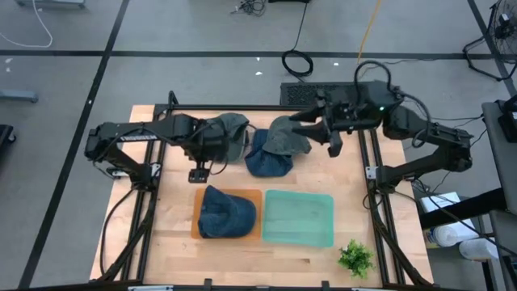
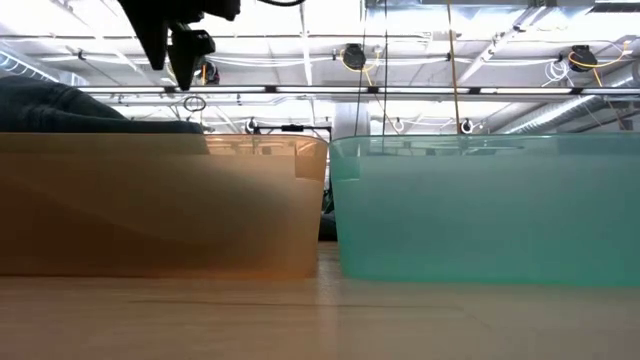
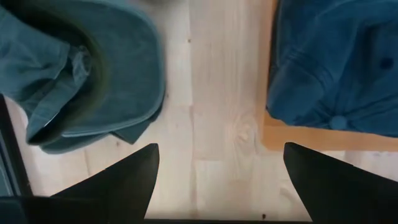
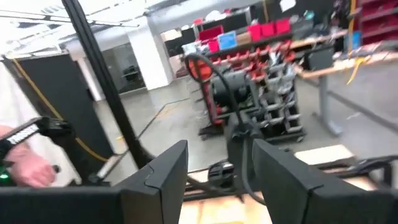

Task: Pick & Place hat
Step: Put the blue cap into the orange bin

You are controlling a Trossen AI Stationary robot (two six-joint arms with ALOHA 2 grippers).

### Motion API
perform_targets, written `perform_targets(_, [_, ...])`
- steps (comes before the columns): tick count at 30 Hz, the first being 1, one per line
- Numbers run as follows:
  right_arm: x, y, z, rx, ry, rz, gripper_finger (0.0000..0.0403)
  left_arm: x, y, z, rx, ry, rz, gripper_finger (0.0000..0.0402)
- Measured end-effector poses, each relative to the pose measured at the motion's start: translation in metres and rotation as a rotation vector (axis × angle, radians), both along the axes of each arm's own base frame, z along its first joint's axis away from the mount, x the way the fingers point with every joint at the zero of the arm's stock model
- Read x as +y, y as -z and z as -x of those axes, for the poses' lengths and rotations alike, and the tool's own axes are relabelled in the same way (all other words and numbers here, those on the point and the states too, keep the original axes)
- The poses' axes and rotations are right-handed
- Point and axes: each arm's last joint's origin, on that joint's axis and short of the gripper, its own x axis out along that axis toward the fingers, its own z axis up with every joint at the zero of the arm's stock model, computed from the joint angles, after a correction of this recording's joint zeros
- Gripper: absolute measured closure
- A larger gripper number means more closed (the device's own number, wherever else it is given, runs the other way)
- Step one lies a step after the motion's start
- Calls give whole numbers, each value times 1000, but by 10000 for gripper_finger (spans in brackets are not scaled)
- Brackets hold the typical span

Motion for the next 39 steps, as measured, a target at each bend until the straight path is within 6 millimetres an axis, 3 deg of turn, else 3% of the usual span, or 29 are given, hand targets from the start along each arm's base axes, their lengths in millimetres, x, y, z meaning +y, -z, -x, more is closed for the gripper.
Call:
perform_targets(6, [-13,-3,19,1,50,179,232,11,1,-6,9,-30,0,48])
perform_targets(12, [-33,19,26,226,80,235,223,25,-4,-24,3,-16,-35,48])
perform_targets(20, [-36,40,25,415,51,463,174,44,-9,-50,-19,-11,-57,48])
perform_targets(27, [-33,57,15,568,33,634,143,49,-15,-57,-46,-12,-64,48])
perform_targets(30, [-30,72,7,614,13,642,144,49,-15,-57,-46,-6,-65,48])
perform_targets(39, [-17,140,-17,623,9,601,146,48,-15,-54,-18,-14,-57,48])
